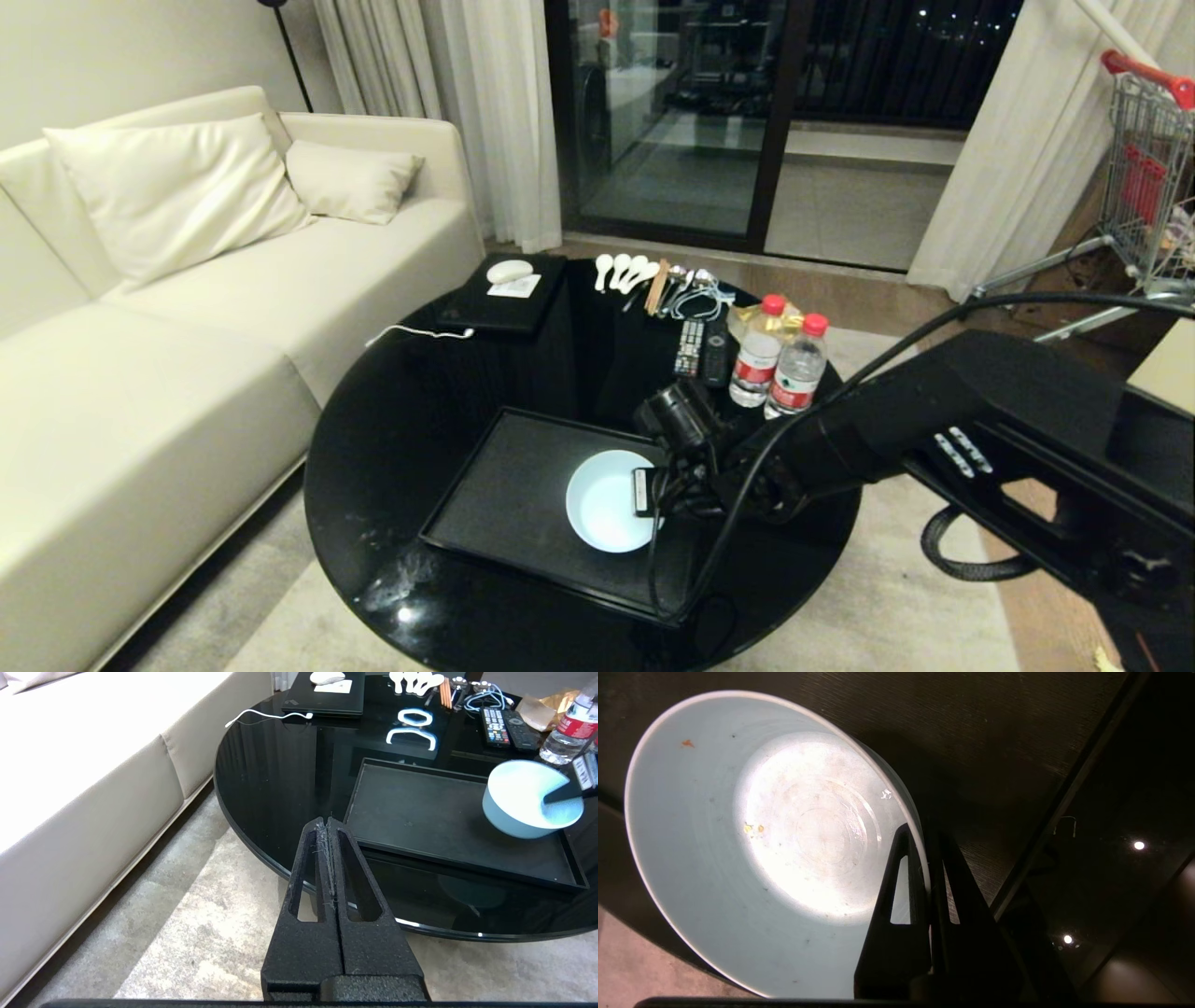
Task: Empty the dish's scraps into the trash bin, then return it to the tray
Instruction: Put the bowl back to the table
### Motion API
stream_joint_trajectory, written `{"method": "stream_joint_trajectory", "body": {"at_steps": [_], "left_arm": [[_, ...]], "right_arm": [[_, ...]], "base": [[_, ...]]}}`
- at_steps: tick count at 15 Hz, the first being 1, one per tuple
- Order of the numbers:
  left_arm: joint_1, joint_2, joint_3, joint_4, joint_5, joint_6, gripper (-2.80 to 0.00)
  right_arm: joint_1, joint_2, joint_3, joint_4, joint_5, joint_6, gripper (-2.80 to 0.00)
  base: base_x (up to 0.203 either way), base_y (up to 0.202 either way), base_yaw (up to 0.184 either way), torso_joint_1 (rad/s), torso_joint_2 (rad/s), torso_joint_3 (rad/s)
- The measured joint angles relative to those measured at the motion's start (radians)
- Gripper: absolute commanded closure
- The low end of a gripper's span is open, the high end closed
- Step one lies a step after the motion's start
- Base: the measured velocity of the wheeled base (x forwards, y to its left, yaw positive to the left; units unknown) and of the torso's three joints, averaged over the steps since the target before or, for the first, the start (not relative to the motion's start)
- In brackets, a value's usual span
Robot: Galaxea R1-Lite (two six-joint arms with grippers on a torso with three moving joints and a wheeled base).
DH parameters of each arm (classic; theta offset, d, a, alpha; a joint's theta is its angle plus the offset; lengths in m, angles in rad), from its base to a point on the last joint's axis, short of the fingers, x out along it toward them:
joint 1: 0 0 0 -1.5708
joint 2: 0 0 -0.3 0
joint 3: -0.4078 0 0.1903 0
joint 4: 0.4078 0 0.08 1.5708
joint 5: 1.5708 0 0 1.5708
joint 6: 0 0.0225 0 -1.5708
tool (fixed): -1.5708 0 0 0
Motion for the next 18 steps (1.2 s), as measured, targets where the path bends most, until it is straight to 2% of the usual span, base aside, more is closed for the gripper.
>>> {"method": "stream_joint_trajectory", "body": {"at_steps": [4,18], "left_arm": [[0.000,0.000,0.000,0.000,0.000,0.000,0.00],[0.000,0.000,0.000,0.000,0.000,0.000,0.00]], "right_arm": [[-0.007,0.037,-0.002,-0.037,-0.001,0.026,0.00],[-0.043,0.102,-0.005,-0.074,-0.009,0.026,0.00]], "base": [[0.000,0.000,0.000,0.000,0.00,0.000],[0.000,0.000,0.000,0.000,0.00,0.000]]}}
